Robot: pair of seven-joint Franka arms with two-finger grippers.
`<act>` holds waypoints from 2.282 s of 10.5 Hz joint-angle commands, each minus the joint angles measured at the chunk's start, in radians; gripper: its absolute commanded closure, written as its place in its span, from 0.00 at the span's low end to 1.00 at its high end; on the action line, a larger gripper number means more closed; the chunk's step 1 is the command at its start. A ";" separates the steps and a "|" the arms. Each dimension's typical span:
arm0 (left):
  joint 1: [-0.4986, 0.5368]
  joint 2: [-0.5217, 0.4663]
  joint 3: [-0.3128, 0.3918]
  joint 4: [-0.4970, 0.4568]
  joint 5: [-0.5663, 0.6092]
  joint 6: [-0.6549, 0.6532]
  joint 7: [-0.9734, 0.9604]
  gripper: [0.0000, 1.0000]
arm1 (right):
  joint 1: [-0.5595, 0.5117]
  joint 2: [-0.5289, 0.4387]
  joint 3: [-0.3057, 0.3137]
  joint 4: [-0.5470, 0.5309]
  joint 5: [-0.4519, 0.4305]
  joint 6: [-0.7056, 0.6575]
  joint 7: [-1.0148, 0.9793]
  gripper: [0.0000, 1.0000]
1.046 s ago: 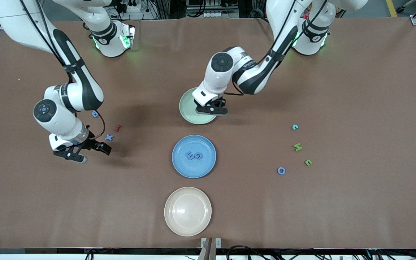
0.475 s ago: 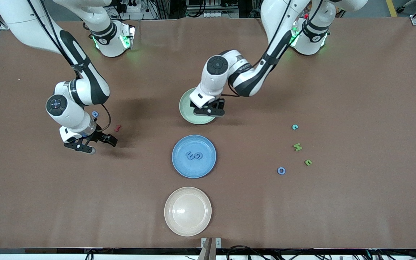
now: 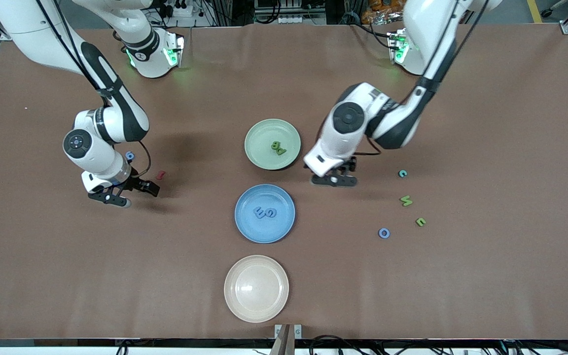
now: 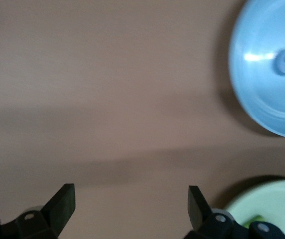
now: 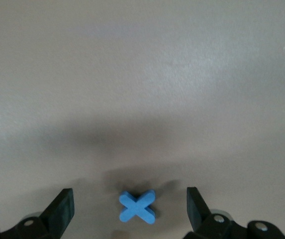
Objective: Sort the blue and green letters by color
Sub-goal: 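Grasp the blue X with the right gripper while the left gripper reaches letters, then place the blue X on the blue plate while the left gripper grasps green Z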
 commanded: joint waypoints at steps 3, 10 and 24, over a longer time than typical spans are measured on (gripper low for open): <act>0.243 -0.042 -0.009 -0.081 0.028 -0.009 0.144 0.00 | -0.023 -0.011 0.011 -0.066 -0.014 0.047 -0.015 0.00; 0.452 0.032 -0.012 -0.068 0.034 0.045 0.141 0.05 | -0.026 0.011 0.009 -0.061 -0.013 0.061 -0.092 0.75; 0.455 0.129 -0.009 -0.094 0.041 0.111 0.138 0.53 | 0.363 0.041 0.006 0.323 0.288 -0.152 0.194 0.78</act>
